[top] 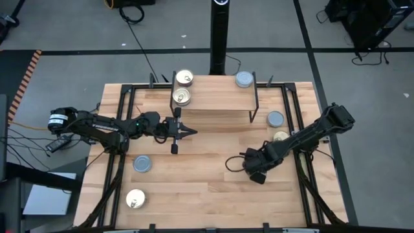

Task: Stack canned seafood by type on shelf
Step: Put the bottom right green tuna can on the shelf aligned with the other green tuna can

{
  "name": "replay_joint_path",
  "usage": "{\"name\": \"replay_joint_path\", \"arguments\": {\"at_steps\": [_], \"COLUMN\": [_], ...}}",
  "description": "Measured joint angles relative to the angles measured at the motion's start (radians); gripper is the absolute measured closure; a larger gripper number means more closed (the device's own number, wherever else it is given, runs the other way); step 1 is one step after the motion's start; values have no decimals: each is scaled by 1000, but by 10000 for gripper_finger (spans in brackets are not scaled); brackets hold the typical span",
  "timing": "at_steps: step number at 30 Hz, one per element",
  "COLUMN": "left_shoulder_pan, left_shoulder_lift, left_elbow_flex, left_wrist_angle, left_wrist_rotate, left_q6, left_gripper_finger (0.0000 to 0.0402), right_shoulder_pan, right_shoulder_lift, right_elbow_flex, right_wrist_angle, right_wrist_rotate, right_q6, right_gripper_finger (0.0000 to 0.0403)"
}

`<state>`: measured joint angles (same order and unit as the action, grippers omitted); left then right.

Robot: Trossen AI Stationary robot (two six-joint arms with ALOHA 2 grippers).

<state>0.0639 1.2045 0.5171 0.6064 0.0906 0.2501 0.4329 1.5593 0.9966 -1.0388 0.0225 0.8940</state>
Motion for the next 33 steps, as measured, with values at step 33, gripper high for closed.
{"name": "replay_joint_path", "arguments": {"at_steps": [33], "left_shoulder_pan": [41], "left_shoulder_lift": [685], "left_elbow_flex": [449], "left_wrist_angle": [-1], "left_wrist_rotate": [476], "left_q6": [-595], "left_gripper_finger": [396], "right_shoulder_pan": [437], "right_shoulder_lift": [-87], "right_elbow_flex": [-279], "right_wrist_angle": [373], "right_wrist_rotate": [224], "right_q6": [341], "right_gripper_finger": [393]}}
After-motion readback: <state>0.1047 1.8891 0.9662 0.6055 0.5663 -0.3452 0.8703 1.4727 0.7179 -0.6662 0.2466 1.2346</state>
